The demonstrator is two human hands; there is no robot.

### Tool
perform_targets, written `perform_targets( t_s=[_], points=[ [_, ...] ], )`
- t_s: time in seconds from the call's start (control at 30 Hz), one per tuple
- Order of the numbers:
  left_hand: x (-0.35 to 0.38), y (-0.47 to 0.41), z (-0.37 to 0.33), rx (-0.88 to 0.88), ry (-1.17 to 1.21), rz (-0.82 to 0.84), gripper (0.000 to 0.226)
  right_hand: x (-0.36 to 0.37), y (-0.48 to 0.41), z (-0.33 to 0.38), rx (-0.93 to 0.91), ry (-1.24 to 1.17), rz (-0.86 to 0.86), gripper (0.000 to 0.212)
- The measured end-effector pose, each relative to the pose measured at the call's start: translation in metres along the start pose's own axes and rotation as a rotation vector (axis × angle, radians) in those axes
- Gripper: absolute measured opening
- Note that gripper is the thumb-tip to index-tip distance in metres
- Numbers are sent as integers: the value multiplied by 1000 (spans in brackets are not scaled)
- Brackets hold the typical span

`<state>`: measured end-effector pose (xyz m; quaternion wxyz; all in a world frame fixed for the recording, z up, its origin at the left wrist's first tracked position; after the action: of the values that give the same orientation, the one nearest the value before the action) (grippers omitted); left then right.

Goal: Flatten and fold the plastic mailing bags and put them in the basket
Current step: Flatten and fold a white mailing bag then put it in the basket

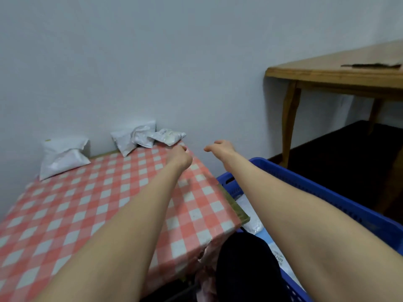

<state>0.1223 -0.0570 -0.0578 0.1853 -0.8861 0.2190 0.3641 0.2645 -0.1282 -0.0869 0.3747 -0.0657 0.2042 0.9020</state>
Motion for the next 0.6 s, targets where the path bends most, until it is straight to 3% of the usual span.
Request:
perform_targets(
  t_s=[0.13, 0.3, 0.47, 0.6],
  points=[
    [-30, -2, 28, -11, -27, -65, 50, 38, 14, 21, -52, 70, 58, 68],
    [-50, -14, 59, -62, -31, -112, 47, 78, 11, 33, -72, 102, 92, 61],
    [-66, -36, 91, -97, -48, -116, 47, 124, -16, 43, -85, 149, 123, 38],
    [-80, -52, 123, -155, -55, -144, 44, 156, -34, 54, -88, 178, 150, 55]
  ],
)
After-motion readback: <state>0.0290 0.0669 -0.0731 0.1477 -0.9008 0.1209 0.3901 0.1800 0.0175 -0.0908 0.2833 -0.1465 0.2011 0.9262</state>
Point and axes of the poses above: each hand's wrist, its own y-axis away from the middle knuckle, its own x-axis out of the palm, z = x × y, the point moved 7 cm from there along -y, towards the middle knuckle, and after that the axes turned 11 degrees about x, right-handed, at the moved point
